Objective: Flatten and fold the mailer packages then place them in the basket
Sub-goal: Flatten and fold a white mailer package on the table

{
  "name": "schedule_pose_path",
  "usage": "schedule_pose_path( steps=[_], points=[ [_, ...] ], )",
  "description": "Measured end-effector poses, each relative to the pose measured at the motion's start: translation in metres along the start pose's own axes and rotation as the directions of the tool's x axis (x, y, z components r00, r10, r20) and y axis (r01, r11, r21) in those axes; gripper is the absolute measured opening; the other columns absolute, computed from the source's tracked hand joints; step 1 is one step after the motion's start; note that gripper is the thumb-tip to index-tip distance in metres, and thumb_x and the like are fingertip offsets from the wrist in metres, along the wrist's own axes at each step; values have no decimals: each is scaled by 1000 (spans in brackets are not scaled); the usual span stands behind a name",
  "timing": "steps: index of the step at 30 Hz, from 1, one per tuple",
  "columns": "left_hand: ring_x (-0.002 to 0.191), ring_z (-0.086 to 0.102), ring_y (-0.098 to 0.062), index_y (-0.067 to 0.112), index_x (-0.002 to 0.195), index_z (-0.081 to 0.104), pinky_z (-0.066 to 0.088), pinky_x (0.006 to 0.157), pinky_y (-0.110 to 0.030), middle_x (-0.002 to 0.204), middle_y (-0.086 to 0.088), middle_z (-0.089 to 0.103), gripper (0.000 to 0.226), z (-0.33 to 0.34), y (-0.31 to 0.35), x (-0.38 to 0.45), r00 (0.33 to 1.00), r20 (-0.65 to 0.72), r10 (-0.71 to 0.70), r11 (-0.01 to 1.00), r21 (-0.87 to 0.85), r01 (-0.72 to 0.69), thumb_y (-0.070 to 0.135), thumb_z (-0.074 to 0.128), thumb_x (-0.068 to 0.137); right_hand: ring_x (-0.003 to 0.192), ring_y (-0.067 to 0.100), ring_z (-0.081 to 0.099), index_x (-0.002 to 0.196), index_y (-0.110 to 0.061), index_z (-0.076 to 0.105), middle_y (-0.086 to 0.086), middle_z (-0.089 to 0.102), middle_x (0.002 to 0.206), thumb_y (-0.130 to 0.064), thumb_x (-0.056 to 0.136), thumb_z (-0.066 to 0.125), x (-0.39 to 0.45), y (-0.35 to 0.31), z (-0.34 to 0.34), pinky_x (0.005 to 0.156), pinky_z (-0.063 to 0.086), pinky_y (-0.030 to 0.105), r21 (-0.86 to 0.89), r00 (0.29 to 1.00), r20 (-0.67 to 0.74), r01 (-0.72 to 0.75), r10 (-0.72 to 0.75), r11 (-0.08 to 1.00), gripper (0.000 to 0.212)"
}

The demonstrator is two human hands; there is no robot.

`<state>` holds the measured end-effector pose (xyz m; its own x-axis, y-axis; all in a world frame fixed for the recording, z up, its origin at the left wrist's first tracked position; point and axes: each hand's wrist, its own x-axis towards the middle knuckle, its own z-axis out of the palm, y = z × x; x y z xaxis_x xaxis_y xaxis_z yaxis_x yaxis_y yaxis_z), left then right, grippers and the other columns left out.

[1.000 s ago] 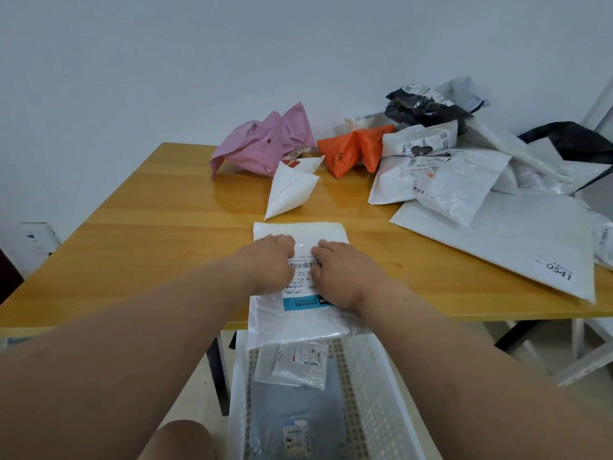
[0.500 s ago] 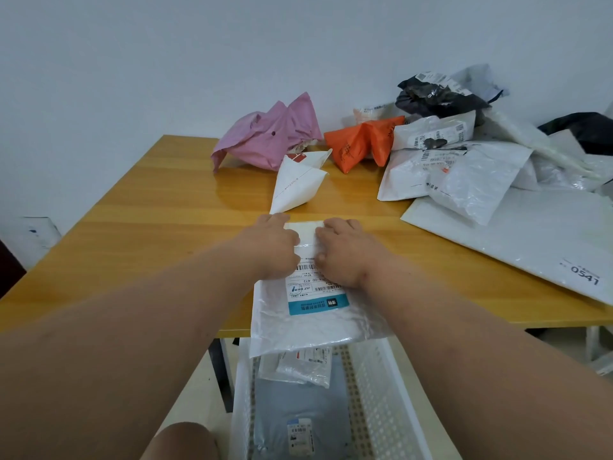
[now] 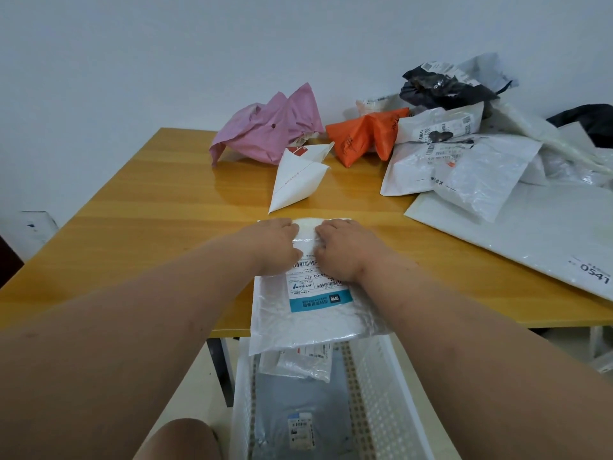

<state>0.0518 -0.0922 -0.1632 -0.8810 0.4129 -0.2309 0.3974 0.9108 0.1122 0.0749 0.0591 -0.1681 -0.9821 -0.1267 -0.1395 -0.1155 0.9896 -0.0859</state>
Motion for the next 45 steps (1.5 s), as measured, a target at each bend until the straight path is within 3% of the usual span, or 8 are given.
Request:
schedule_pose_path(
  steps=[4,7,12,17,22,29,37,45],
  points=[
    [146,18,-21,24,153,27,24,115,-37,161,3,16,58,6,1,-14,986,-168,-3,999,-53,-6,42,46,100,147,23,23,153,-20,27,1,19,162,-40,101,39,-7,4,-2,119,21,38,39,1000,18,19,-20,999,57],
    [135,31,-18,31,140,47,34,108,-37,146,5,37,47,5,2,-25,935,-355,10,999,-36,-25,42,56,95,135,23,38,142,-22,46,-2,36,151,-34,94,53,-20,5,-3,111,34,37,116,986,-162,46,-27,992,50],
    [137,36,-19,27,150,34,36,109,-35,154,4,34,77,-1,5,-38,996,-48,71,997,-38,-73,66,54,86,109,11,54,133,-25,57,-5,58,131,-33,87,65,-39,-6,-17,87,45,24,219,998,-45,52,-43,974,47],
    [151,2,-17,22,157,1,14,121,-37,165,2,-2,107,-1,3,-43,981,170,94,994,46,-103,75,53,80,131,19,45,149,-20,35,-1,47,146,-41,81,75,-47,-11,-29,107,40,33,120,971,228,40,-67,992,82],
    [151,0,-16,23,157,-3,18,121,-40,165,3,-6,106,4,5,-42,983,167,80,981,162,-108,78,47,81,147,18,20,156,-23,20,-7,14,163,-51,86,67,-48,-7,-23,119,22,35,23,949,301,86,-89,996,89],
    [151,-1,-18,20,157,-4,11,122,-44,165,0,-7,100,8,3,-42,985,134,110,970,200,-136,75,41,86,149,16,15,156,-23,19,-9,8,164,-48,91,63,-51,-4,-18,119,16,33,52,957,272,95,-106,994,82],
    [130,38,-18,29,144,46,38,108,-36,145,3,42,59,12,8,-54,981,-147,126,989,97,-113,56,54,92,99,19,58,117,-24,69,-2,63,116,-26,91,62,-59,-13,-12,84,52,35,30,993,-89,75,-72,997,27],
    [141,26,-18,24,153,30,25,115,-30,155,2,27,78,6,7,-61,989,35,143,989,27,-143,56,60,89,128,19,47,146,-28,43,-4,46,147,-47,87,65,-67,-4,-18,106,39,33,-8,986,158,58,-56,998,66]
  ],
)
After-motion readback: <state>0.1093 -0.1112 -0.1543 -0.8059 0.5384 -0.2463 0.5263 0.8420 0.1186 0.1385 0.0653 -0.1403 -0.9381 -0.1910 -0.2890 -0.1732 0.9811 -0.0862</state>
